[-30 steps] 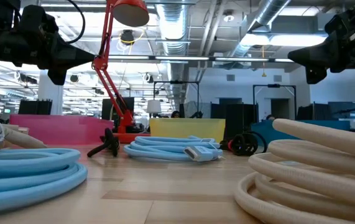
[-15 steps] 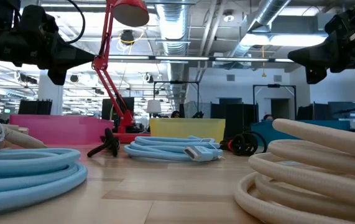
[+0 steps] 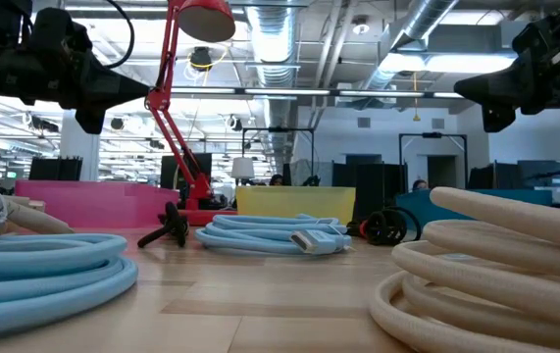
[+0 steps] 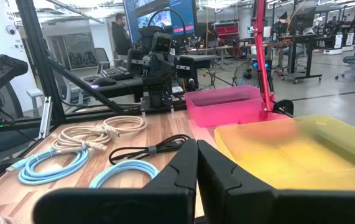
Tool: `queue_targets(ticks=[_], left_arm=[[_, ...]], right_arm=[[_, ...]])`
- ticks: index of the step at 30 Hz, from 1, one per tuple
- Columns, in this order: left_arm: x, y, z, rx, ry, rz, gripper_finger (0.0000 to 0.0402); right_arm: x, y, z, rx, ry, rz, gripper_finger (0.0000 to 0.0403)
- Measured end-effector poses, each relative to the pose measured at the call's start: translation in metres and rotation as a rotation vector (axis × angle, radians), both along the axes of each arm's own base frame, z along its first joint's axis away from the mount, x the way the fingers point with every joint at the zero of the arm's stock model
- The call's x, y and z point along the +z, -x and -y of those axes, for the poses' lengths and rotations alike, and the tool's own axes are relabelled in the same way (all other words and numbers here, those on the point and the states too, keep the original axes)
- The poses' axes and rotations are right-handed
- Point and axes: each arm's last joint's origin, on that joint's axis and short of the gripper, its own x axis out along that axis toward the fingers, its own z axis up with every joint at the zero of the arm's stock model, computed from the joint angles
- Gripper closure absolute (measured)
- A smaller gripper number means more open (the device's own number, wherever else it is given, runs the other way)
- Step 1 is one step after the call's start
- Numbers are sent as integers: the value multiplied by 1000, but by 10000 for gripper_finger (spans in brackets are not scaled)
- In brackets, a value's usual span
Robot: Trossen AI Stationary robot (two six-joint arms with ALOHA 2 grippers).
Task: Sort HDMI cables
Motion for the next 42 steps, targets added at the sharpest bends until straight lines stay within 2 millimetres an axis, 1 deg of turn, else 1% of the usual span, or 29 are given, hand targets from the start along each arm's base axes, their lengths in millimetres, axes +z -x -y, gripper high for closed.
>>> queue_targets(ticks=[8,13,15,20,30,33,36,38,42], left_arm=[[1,0,0,4,10,10,395],[2,0,0,-1,178,64,395],[2,0,0,-2,218,78,395],[2,0,0,-2,225,80,395],[4,0,0,-5,228,101,395],[7,0,0,-8,225,135,395],[10,1,-1,17,223,163,395],[10,1,-1,23,254,179,396],[11,1,-1,18,310,197,397]], right_arm=[[0,0,0,0,0,4,403],[0,0,0,0,0,4,403],[1,0,0,1,-5,10,403],[2,0,0,6,-151,38,403],[2,0,0,6,-175,40,403],[5,0,0,-4,-215,82,403],[8,1,3,-71,-278,124,403],[10,2,4,-108,-324,134,403],[26,5,4,-131,-341,187,403]])
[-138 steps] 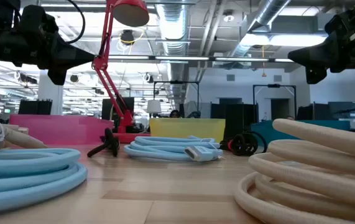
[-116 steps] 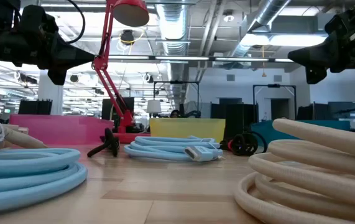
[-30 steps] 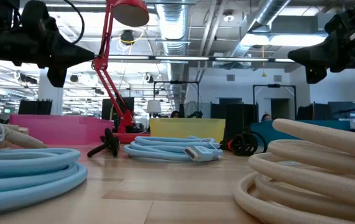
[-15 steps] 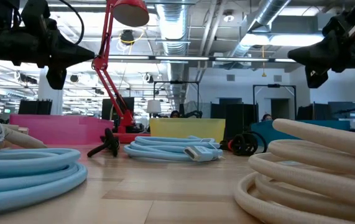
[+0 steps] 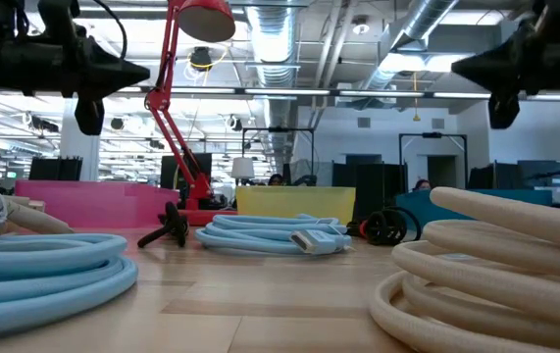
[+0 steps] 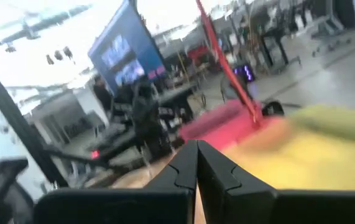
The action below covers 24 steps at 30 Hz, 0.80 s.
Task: Sort HDMI cables
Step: Put the black HDMI cable into the blue bin
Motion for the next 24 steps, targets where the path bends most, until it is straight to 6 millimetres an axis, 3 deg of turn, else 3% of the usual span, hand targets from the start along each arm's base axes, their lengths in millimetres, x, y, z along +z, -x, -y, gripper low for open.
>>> queue_targets(ticks=[5,11,18,24], left_arm=[[19,-1,0,7,-45,26,397],[35,-10,0,28,-103,-73,397],[44,-27,0,34,-105,-248,398],[54,-35,0,29,-113,-346,398]], right_arm=[[17,5,1,-33,-26,-57,403],[15,3,1,-59,-160,-265,403],[15,-14,2,-95,-296,-400,403],[36,-34,-2,-74,-296,-472,403]])
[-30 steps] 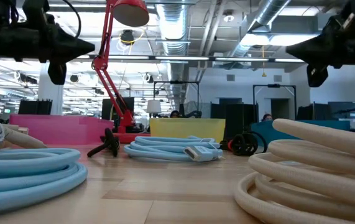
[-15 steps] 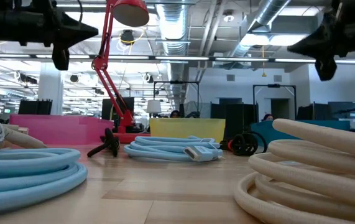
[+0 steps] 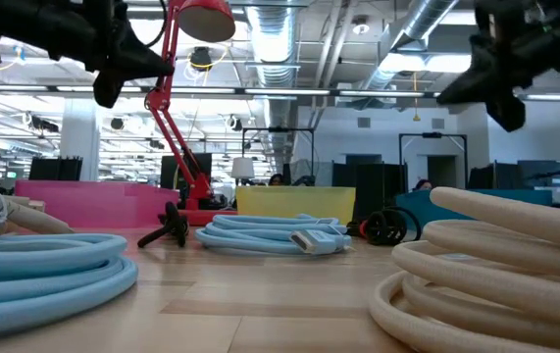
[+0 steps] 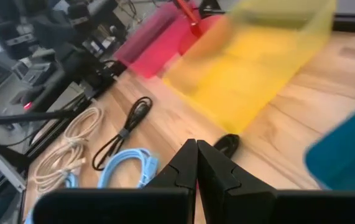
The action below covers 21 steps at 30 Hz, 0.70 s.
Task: Sort HDMI cables
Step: Put the black HDMI cable into the blue bin
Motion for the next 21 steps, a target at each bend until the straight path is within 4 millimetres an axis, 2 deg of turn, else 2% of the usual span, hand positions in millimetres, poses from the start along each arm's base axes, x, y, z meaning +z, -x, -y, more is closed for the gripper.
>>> queue_targets(ticks=[5,8,11,15,18,21], left_arm=[[9,1,0,-5,-26,-29,398],[14,4,0,-9,-49,-34,398],[17,7,0,-9,-51,-13,398],[18,9,0,-8,-47,0,398],[18,9,0,-8,-46,3,398],[18,9,0,-8,-45,2,398]], right_arm=[[26,-20,-7,3,35,-130,403],[41,-32,-11,-63,50,-212,403],[46,-42,-13,-144,29,-293,403],[41,-58,-14,-260,-47,-354,403],[30,-73,-13,-330,-114,-402,403],[16,-88,-16,-328,-136,-467,403]])
